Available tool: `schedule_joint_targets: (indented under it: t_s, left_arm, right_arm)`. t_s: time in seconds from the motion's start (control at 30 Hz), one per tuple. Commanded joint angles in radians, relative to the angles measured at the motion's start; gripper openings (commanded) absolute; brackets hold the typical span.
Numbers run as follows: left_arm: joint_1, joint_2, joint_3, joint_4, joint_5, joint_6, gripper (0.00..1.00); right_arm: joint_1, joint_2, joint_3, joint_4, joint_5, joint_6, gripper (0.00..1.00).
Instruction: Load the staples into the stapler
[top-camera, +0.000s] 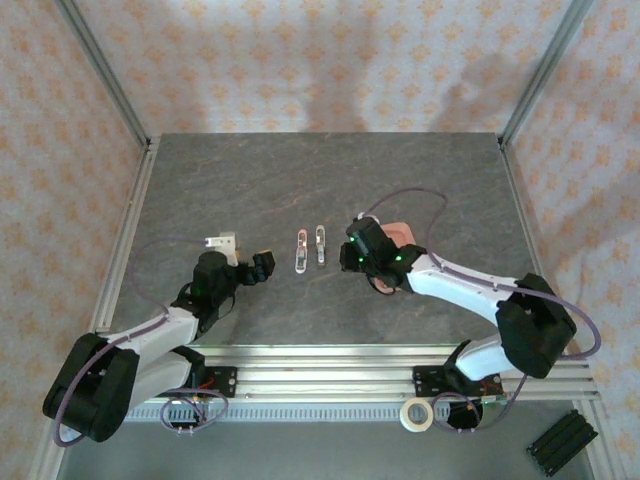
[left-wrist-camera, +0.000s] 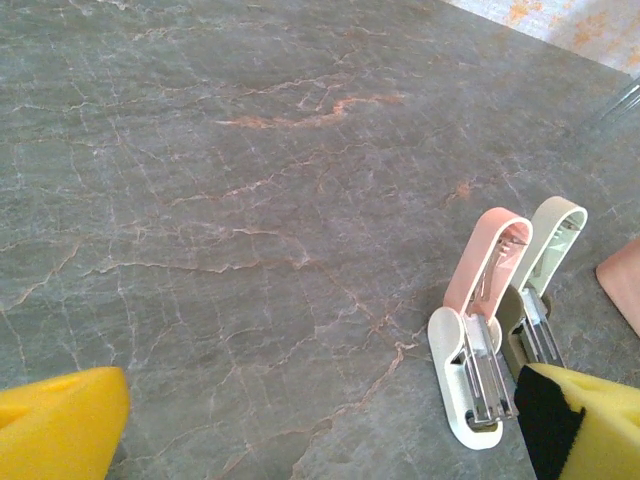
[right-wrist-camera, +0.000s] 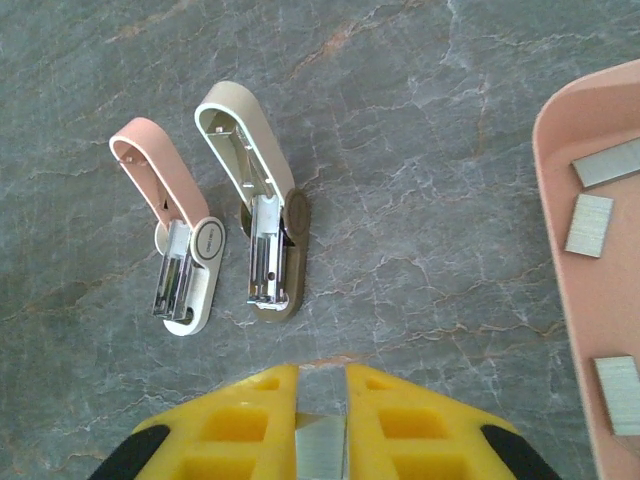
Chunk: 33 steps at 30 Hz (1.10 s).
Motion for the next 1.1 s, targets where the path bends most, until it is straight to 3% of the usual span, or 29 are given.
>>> schedule_joint_targets:
  t_s: [0.0,0.47,0.7,1.07]
  left_arm:
    - [0.008,-0.004,-0.014,0.057,-0.012,0.024,1.00]
    - [0.008,0.062,-0.029,0.115,-0.015,0.039,1.00]
    - [0.008,0.121,-0.034,0.159,-0.019,-0.018,1.00]
    - [0.008,0.183,-0.038,0.217,-0.033,-0.013,1.00]
  right_arm:
    - [0.010,0.021,0.020,0.050,0.030,-0.016,0.16]
    - [0.028,0.134,0.048,0.144,0.022,-0.031,0.16]
    - [0.048,0.227,0.116,0.171,0.010,-0.039,0.16]
    - [0.048,0.330,0.207,0.131,0.035,-0.086,0.16]
